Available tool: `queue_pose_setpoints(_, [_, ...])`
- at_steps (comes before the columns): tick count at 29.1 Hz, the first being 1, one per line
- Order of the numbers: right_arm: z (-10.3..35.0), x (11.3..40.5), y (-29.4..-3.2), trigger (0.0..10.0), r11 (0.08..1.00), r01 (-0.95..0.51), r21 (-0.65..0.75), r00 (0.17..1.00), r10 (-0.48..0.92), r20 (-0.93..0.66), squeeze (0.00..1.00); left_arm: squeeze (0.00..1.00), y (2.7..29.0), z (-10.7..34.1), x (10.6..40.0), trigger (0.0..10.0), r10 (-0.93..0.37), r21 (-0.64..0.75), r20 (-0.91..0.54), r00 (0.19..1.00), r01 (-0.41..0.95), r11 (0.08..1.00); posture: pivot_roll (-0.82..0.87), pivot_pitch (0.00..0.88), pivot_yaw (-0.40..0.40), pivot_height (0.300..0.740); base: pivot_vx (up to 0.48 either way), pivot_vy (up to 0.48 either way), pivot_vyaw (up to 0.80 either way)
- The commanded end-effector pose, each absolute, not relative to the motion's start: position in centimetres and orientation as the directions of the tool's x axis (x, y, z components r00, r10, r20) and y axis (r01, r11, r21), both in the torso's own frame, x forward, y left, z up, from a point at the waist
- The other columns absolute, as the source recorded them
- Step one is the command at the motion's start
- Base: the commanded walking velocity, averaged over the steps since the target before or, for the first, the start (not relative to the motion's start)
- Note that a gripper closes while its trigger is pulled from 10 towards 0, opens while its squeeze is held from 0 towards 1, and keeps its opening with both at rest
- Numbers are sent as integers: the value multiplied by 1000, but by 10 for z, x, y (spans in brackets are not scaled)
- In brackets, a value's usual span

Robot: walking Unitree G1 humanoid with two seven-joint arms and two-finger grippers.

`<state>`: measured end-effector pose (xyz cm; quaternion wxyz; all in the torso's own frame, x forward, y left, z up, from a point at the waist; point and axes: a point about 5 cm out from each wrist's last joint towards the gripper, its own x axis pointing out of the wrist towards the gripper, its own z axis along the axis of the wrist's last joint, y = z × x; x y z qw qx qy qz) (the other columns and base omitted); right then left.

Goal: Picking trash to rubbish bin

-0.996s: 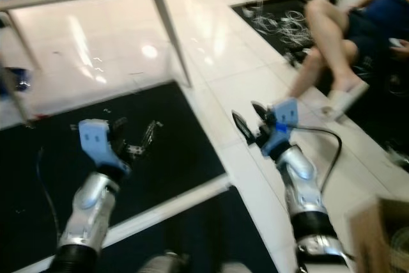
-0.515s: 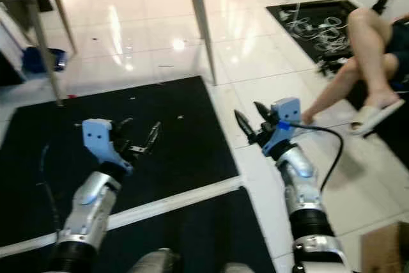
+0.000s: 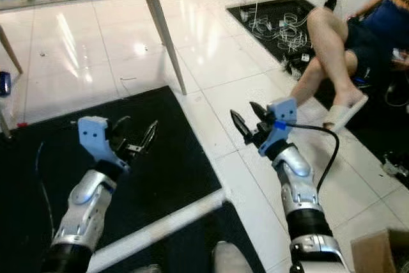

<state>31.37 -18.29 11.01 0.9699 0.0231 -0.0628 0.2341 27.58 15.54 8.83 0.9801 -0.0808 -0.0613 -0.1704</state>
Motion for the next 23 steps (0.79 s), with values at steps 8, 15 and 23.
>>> queue_pose_setpoints(8, [111,314,-182,10000,888,-459,25,882,452,134,0,0,156,87,274,10000,-329,-141,137,934,347,927,-58,0,-22,740,480,0,0])
queue_pose_setpoints(15, [111,314,-182,10000,888,-459,25,882,453,130,0,0,156,86,274,10000,-332,-141,134,934,350,926,-60,0,-23,740,480,0,0])
queue_pose_setpoints(23, [110,313,-181,10000,880,-474,12,874,469,124,0,0,155,85,274,10000,-335,-143,130,933,352,925,-61,0,-24,740,480,0,0])
